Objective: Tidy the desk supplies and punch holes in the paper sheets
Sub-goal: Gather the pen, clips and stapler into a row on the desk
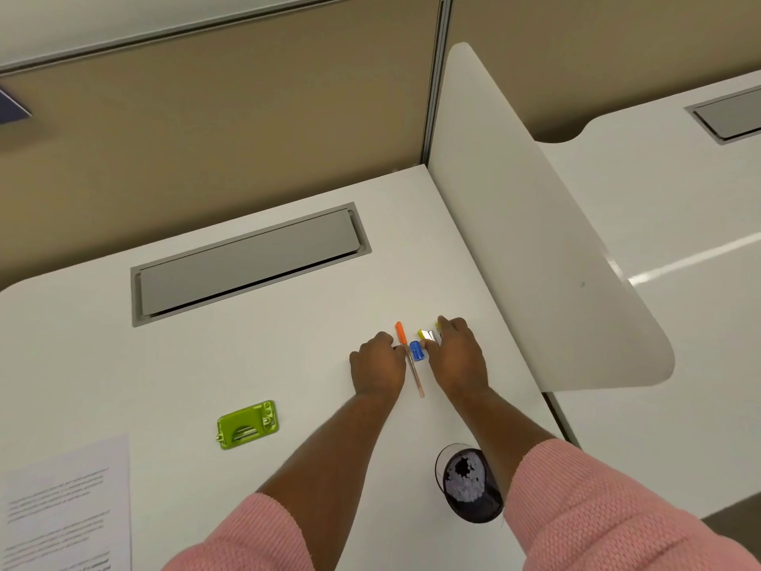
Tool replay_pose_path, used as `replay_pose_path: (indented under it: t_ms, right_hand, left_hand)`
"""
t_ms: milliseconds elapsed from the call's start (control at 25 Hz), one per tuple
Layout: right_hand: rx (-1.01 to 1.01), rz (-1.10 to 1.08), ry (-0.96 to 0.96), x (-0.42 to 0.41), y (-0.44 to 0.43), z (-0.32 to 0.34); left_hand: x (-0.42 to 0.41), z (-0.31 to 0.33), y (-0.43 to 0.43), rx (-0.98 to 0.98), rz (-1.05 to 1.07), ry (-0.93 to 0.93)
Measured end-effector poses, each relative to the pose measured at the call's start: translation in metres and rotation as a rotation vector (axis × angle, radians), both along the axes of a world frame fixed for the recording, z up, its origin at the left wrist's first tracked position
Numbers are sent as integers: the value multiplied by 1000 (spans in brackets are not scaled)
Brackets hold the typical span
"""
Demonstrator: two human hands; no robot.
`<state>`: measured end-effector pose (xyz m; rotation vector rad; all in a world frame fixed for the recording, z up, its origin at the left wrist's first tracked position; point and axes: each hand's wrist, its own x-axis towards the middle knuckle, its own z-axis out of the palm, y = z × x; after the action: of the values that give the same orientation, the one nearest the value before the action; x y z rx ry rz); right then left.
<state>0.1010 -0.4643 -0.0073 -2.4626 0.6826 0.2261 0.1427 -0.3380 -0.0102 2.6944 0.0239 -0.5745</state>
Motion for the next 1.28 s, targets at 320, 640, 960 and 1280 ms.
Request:
replay_pose_path:
  t_ms: [320,640,960,1280]
  right_hand:
    - [-195,106,-79,-15,8,10]
    - [-278,235,-69,-48,40,28]
    - [-298,283,-220,-89,104,47]
    - [-290,362,-184,-151,181,41]
  left_hand:
    - [-20,4,20,-4,-104,-199]
    - [-52,22,65,35,-212,-244]
    - [-92,41,143,70,-183,-320]
    - [-157,35,239,80,-184,-315]
